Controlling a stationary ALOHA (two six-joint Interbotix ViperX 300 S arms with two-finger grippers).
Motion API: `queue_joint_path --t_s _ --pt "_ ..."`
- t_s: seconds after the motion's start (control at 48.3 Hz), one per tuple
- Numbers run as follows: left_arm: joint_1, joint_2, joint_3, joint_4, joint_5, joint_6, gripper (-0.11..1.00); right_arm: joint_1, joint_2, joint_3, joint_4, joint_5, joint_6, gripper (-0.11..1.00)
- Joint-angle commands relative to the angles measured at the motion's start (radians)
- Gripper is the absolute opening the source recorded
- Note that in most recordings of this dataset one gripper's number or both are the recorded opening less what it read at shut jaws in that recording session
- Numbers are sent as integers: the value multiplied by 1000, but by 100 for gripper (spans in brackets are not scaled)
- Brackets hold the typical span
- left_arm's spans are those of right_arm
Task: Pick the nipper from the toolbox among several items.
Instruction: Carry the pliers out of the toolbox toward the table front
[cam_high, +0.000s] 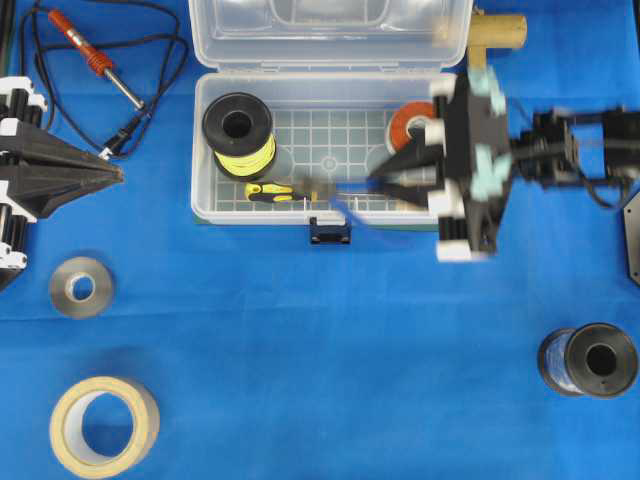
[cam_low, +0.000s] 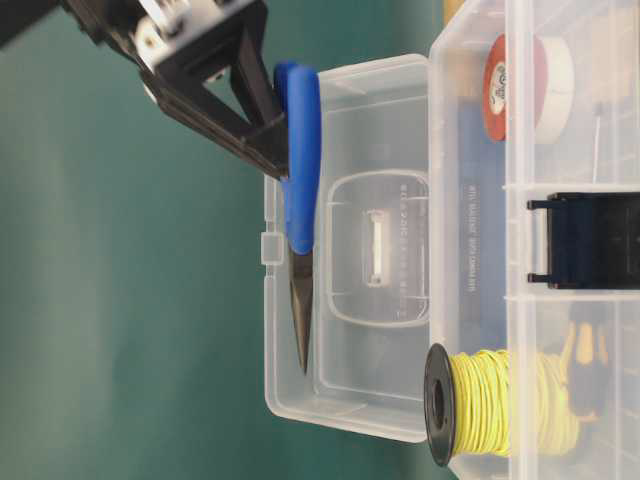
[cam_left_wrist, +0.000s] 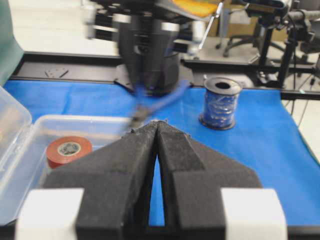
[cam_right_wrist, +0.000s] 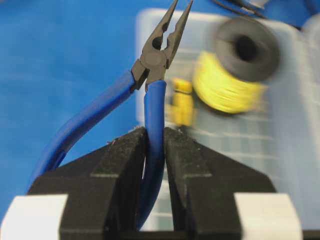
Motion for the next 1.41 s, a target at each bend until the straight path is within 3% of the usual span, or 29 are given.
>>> queue_joint_path --t_s 0.0,0.311,0.622,1.057,1.119,1.285,1.326,1.388 --pt "3 6 -9 -3 -5 -2 0 67 2 -9 6 -31 18 13" --pt "3 8 -3 -3 -6 -2 0 160 244 -57 9 -64 127 13" --pt "5 6 -2 -3 -8 -2 0 187 439 -114 14 -66 179 13" --pt "18 5 -2 -3 -6 -3 0 196 502 -137 15 -21 218 14" --pt "17 6 -2 -3 -6 -3 0 196 495 -141 11 -8 218 26" --pt "17 2 -3 -3 -6 -5 0 187 382 -137 -5 55 212 76" --pt "17 -2 -3 -3 -5 -5 0 183 327 -127 -14 77 212 82" --pt "17 -2 -3 -3 -6 -5 0 176 252 -114 -26 98 212 76"
